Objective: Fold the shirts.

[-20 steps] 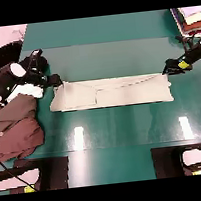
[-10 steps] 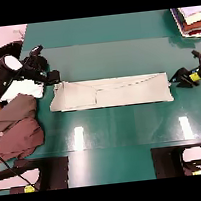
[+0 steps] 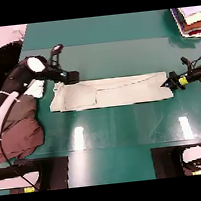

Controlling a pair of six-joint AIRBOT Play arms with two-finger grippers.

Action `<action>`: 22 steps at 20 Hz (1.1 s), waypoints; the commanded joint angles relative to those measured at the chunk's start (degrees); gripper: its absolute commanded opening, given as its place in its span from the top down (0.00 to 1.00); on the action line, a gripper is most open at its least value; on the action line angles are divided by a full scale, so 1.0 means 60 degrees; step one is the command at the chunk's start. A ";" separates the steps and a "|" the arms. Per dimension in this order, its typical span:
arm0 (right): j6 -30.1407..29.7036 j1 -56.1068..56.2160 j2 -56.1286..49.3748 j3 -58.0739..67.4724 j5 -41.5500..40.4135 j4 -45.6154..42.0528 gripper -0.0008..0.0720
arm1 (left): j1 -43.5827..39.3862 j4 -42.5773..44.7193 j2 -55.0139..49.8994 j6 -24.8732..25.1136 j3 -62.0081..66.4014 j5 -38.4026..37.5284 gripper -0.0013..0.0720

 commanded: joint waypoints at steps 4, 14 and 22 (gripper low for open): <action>-0.0051 0.1122 0.1366 0.2055 0.1151 0.0342 0.97 | -0.1636 -0.0743 -0.1989 -0.0255 0.1275 0.0922 0.95; 0.1370 0.4506 0.1956 0.5690 0.1107 0.0350 0.97 | -0.2707 -0.0794 -0.3967 -0.0248 0.3344 -0.0047 0.95; 0.1545 0.6502 0.1115 0.6808 0.0557 0.0561 0.97 | -0.1523 -0.0437 -0.3082 -0.0164 0.3351 -0.0914 0.95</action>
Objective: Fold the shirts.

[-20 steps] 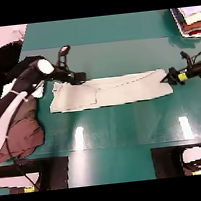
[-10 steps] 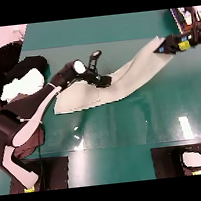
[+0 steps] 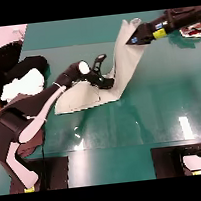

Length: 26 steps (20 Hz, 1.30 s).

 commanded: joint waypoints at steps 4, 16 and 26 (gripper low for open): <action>-0.0277 0.1996 -0.0233 -0.0379 -0.2171 0.1231 0.97 | 0.2907 0.1650 0.2743 0.0087 0.0022 -0.1282 0.95; -0.0288 0.4634 -0.3180 0.1045 -0.2051 0.1115 0.34 | 0.6553 0.2397 0.5603 0.0583 0.0011 -0.1996 0.95; 0.0550 0.1133 -0.0583 -0.4171 -0.2058 -0.0765 0.37 | 0.6484 0.1800 0.5584 0.0583 0.0011 -0.2499 0.95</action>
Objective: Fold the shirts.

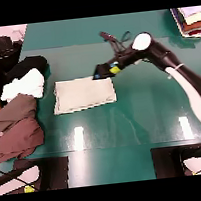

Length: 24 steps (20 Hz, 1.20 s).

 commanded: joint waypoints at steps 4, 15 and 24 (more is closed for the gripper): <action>0.0382 -0.2106 0.0361 -0.2368 -0.0120 -0.1038 0.03 | -0.0758 -0.0211 -0.0025 0.0000 -0.0022 -0.0178 0.95; -0.0754 -0.0805 -0.3264 0.0182 0.0076 0.1923 0.39 | -0.1825 -0.0404 -0.0087 -0.0015 -0.0412 0.0321 0.95; -0.0375 -0.1202 -0.2310 0.0393 -0.0342 0.0586 0.97 | -0.1829 -0.0652 -0.0087 -0.0284 -0.0412 0.0066 0.95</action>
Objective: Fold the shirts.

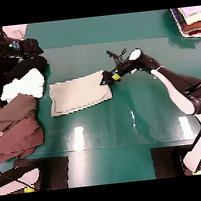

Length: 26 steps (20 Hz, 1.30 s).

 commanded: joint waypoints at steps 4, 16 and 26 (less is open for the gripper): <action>0.0510 -0.2488 0.2838 -0.2011 -0.0510 -0.2029 0.97 | 0.0004 -0.0084 -0.0004 -0.0135 -0.0004 -0.0372 0.95; 0.1472 -1.2473 0.7810 -0.6553 -0.1825 -0.3220 0.97 | -0.1912 0.0036 -0.0007 -0.0120 -0.0004 0.0750 0.95; 0.1344 -1.3963 0.8714 -0.7202 -0.0969 -0.6790 0.22 | -0.2011 0.0423 -0.0004 -0.0109 -0.0004 0.0586 0.95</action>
